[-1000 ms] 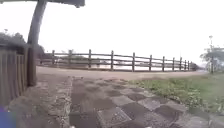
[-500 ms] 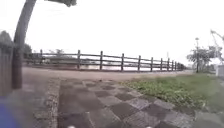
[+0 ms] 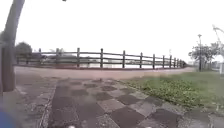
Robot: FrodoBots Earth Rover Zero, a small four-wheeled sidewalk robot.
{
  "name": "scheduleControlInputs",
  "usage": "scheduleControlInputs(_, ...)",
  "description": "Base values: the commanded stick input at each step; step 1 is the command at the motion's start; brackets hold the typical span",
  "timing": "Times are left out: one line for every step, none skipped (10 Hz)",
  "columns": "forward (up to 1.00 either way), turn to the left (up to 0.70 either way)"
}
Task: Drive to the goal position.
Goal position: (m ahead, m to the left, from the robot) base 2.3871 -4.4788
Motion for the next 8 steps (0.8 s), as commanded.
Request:
scheduleControlInputs(0.7, 0.0)
scheduleControlInputs(0.7, 0.0)
scheduleControlInputs(0.7, 0.0)
scheduleControlInputs(0.7, 0.05)
scheduleControlInputs(0.7, 0.05)
scheduleControlInputs(0.7, 0.23)
scheduleControlInputs(0.7, 0.35)
scheduleControlInputs(0.7, 0.35)
